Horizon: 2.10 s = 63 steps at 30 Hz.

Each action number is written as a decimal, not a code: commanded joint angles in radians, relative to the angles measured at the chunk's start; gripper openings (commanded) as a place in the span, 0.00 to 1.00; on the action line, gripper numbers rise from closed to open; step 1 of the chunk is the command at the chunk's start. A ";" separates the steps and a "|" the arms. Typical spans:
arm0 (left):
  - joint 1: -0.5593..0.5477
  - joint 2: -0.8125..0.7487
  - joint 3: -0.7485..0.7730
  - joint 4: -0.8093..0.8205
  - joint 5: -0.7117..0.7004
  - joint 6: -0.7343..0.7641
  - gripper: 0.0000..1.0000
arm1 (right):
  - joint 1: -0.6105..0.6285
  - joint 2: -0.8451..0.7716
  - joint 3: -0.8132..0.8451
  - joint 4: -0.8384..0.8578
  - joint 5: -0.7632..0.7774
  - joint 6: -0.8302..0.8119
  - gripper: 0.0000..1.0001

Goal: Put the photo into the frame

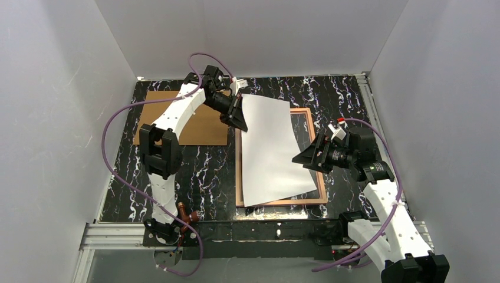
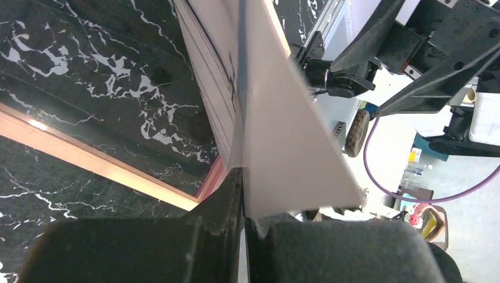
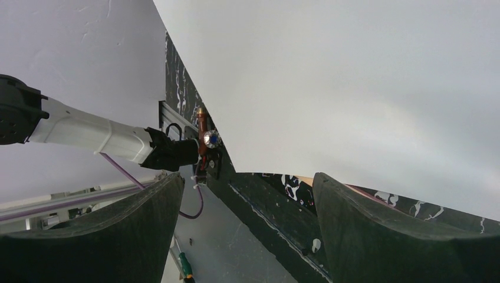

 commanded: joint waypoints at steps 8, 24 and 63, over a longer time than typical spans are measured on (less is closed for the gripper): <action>-0.008 0.109 0.077 -0.168 0.067 -0.019 0.00 | -0.003 0.033 0.067 -0.005 0.003 -0.007 0.88; -0.033 0.245 0.212 -0.235 -0.146 0.044 0.00 | -0.003 0.066 0.078 0.007 0.012 -0.006 0.88; -0.078 0.330 0.240 -0.085 -0.295 -0.086 0.12 | -0.003 0.068 0.042 0.027 0.016 0.009 0.88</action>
